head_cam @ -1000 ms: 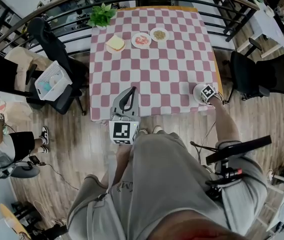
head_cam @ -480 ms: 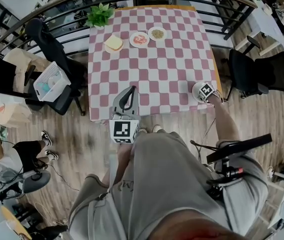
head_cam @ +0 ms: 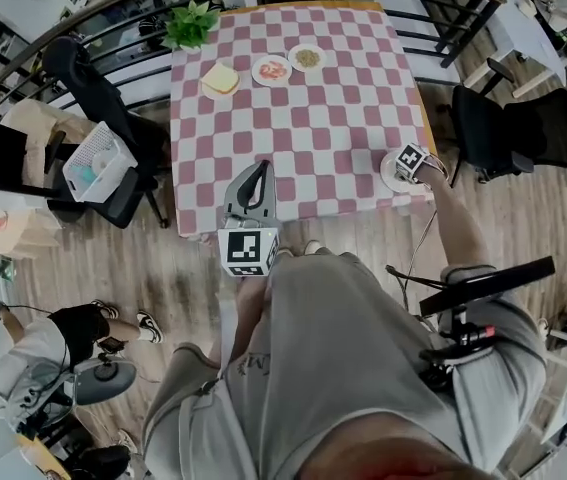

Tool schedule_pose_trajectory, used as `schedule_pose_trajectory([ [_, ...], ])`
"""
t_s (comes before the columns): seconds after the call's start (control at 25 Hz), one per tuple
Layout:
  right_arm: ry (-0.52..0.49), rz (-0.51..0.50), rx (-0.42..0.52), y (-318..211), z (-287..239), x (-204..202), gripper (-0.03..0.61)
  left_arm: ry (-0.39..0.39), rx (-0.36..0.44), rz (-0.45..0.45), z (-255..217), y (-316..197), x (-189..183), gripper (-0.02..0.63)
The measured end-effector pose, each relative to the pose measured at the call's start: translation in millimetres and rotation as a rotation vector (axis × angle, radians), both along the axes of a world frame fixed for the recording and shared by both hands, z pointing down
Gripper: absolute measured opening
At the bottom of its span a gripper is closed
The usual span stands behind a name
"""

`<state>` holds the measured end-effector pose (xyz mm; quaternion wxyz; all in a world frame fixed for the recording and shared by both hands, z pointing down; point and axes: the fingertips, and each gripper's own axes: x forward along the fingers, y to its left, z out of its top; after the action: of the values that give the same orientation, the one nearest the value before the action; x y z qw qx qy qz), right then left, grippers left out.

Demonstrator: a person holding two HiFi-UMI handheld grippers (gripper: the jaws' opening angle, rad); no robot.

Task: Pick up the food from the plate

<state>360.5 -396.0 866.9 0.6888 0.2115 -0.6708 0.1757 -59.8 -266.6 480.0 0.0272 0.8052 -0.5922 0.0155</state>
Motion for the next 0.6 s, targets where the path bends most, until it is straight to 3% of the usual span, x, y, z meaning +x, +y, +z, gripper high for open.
schedule_pose_trajectory([
  [0.24, 0.007, -0.113, -0.071, -8.4, -44.9, -13.8, 0.364, 0.027, 0.001, -0.002, 2.8, 2.9, 0.3, 0.008],
  [0.6, 0.009, -0.288, -0.067, -40.3, -127.1, -49.6, 0.364, 0.040, -0.010, 0.029, 7.5, 10.1, 5.0, 0.008],
])
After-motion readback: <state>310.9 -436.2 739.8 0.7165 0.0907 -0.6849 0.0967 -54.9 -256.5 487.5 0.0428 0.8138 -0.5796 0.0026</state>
